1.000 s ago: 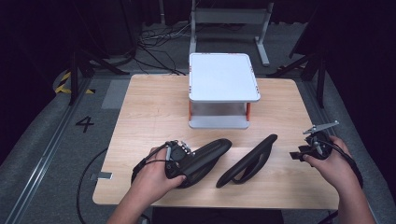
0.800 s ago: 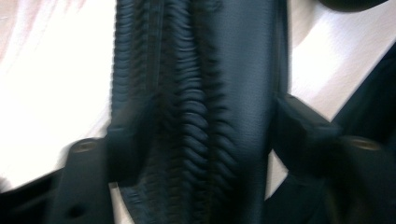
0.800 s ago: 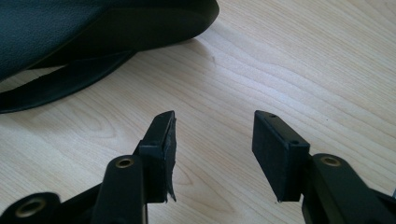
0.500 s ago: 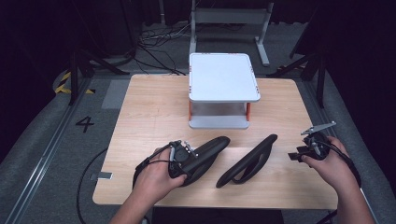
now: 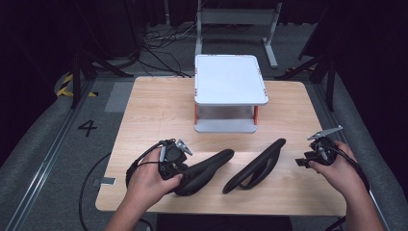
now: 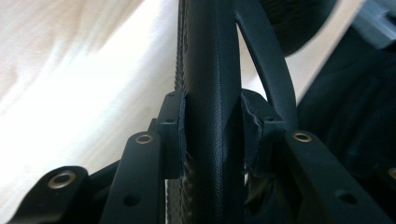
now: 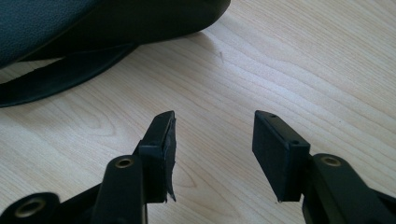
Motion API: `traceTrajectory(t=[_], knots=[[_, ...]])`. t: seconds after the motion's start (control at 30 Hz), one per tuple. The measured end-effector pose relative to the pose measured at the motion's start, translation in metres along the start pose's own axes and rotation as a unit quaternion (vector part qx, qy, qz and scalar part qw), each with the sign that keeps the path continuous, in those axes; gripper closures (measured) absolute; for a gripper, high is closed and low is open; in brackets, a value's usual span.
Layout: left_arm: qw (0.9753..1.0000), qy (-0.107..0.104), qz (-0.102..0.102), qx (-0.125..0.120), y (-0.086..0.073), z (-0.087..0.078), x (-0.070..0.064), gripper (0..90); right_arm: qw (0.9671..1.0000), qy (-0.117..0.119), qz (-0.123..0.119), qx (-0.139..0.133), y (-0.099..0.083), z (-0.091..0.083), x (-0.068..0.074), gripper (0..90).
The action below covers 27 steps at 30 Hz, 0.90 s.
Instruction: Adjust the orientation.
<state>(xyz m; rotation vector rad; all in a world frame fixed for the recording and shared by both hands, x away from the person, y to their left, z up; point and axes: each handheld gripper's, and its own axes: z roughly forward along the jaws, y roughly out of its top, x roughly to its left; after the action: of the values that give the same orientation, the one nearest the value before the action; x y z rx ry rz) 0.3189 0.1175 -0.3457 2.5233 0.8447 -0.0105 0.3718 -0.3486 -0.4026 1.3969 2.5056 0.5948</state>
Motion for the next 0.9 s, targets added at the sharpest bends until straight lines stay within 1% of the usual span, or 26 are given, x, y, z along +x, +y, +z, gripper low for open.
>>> traceTrajectory(t=[0.03,0.07,0.1,0.13,0.17,0.2,0.23,0.27,0.3,0.33,0.37,0.4,0.43,0.47,0.5,0.6,0.63,0.67,0.7,0.73,0.77,0.8,0.87,0.9], knots=[[0.9999,-0.013,-0.004,-0.005,-0.001,-0.001,0.001,64.8,1.0000,0.000,-0.001,0.001,0.000,0.000,0.000,50.4],[0.9997,-0.024,-0.007,-0.001,-0.002,-0.002,0.003,65.0,1.0000,0.000,-0.001,0.001,0.000,0.001,0.000,50.3],[0.9997,-0.025,-0.006,0.001,-0.002,0.000,0.007,65.0,1.0000,0.001,0.000,0.001,0.000,0.001,0.001,50.1],[0.9995,-0.030,-0.011,0.004,-0.003,0.003,0.011,65.0,1.0000,0.001,-0.001,0.002,0.000,0.002,0.001,49.9],[0.9995,-0.030,-0.011,0.004,-0.003,0.003,0.011,65.0,1.0000,0.001,-0.001,0.002,0.000,0.002,0.001,49.9],[0.9994,-0.023,-0.026,0.004,-0.006,0.008,0.022,65.6,1.0000,0.002,-0.004,0.004,0.001,0.004,0.002,49.6],[0.9994,-0.023,-0.026,0.004,-0.006,0.008,0.022,66.6,1.0000,0.002,-0.004,0.004,0.001,0.004,0.002,49.6],[0.9989,0.001,-0.045,0.009,-0.009,0.012,0.033,68.9,1.0000,0.002,-0.005,0.004,0.001,0.004,0.002,49.5],[0.9983,0.019,-0.054,0.011,-0.011,0.015,0.039,71.5,1.0000,0.002,-0.005,0.004,0.001,0.004,0.002,49.5],[0.9976,0.027,-0.063,0.009,-0.012,0.019,0.045,71.3,1.0000,0.000,-0.005,0.004,0.001,0.004,0.002,49.7],[0.9970,0.028,-0.071,0.010,-0.013,0.023,0.049,71.3,1.0000,0.000,-0.006,0.005,0.001,0.004,0.002,49.8],[0.9966,0.026,-0.078,0.004,-0.015,0.025,0.055,71.1,1.0000,0.001,-0.006,0.007,0.001,0.004,0.002,49.8],[0.9960,0.019,-0.087,0.003,-0.016,0.027,0.060,71.0,1.0000,0.001,-0.006,0.008,0.001,0.005,0.002,49.8],[0.9960,0.019,-0.087,0.003,-0.016,0.027,0.060,70.9,1.0000,0.001,-0.006,0.008,0.001,0.005,0.002,49.8],[0.9958,0.015,-0.090,-0.004,-0.017,0.028,0.065,70.8,0.9999,0.002,-0.006,0.010,0.001,0.007,0.002,49.8],[0.9955,0.018,-0.093,-0.010,-0.018,0.030,0.070,70.0,0.9999,0.002,-0.008,0.012,0.001,0.008,0.003,49.7],[0.9947,0.021,-0.100,-0.013,-0.019,0.031,0.073,69.6,0.9999,0.003,-0.009,0.013,0.001,0.009,0.004,49.7],[0.9935,0.037,-0.107,-0.012,-0.021,0.031,0.077,64.0,0.9999,0.003,-0.011,0.013,0.002,0.009,0.004,49.7],[0.9935,0.037,-0.107,-0.012,-0.021,0.031,0.077,59.7,0.9999,0.003,-0.011,0.013,0.002,0.009,0.004,49.7],[0.9909,0.048,-0.125,-0.014,-0.024,0.031,0.082,59.7,0.9999,0.003,-0.011,0.012,0.002,0.009,0.005,49.7],[0.9909,0.048,-0.125,-0.014,-0.024,0.031,0.082,49.0,0.9999,0.003,-0.011,0.012,0.002,0.009,0.005,49.7],[0.9901,0.047,-0.131,-0.017,-0.025,0.032,0.086,49.0,0.9999,0.002,-0.011,0.011,0.001,0.008,0.004,49.6],[0.9876,0.045,-0.148,-0.026,-0.029,0.033,0.092,47.5,0.9999,0.001,-0.010,0.012,0.001,0.008,0.004,49.6],[0.9852,0.036,-0.164,-0.035,-0.031,0.033,0.097,46.2,0.9999,0.001,-0.010,0.013,0.001,0.008,0.004,49.6]])
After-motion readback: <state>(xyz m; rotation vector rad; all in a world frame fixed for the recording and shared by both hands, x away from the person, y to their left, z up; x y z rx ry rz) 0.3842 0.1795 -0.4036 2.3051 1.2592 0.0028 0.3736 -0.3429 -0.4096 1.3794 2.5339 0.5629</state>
